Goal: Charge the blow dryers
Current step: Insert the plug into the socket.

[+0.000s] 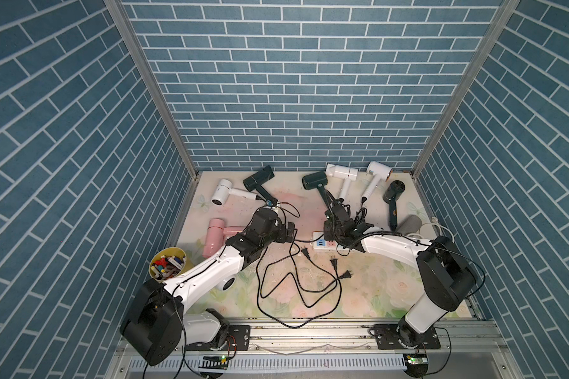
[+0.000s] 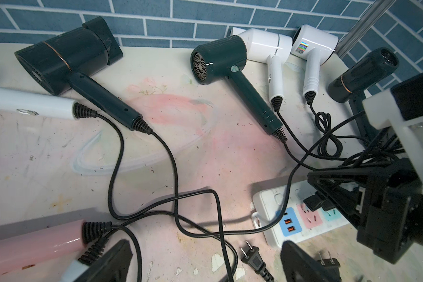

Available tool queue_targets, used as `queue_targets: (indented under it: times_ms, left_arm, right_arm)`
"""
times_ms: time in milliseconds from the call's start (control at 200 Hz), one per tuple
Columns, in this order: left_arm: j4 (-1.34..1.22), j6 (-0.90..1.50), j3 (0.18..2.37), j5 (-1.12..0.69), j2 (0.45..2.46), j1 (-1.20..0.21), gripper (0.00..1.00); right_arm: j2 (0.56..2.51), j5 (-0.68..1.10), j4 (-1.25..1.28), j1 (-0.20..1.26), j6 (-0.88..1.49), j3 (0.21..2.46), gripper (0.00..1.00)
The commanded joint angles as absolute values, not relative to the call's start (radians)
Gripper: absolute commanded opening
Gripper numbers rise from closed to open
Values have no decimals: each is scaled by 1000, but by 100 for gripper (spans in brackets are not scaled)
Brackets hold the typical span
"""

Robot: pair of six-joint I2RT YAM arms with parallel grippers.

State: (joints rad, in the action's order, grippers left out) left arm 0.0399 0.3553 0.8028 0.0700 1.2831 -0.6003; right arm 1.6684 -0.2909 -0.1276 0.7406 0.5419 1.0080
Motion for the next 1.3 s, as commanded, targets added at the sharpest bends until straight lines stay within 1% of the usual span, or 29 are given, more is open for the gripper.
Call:
queue_targets:
  times_ms: [0,465,745,1295]
  left_arm:
    - [26,351,790,66,1284,-595,99]
    - [17,351,786,60,1288,-595,99]
    - [13,348,784,58,1284,-596,99]
    - [11,347,783,54,1284,-595,99]
  right_arm:
    - [1644,-328,-171,758,550,992,0]
    - [1628,-397,-181,770,558,970,0]
    - [1643,-378,-145,770,548,984,0]
    - [1674,-399,-134,769,511,1023,0]
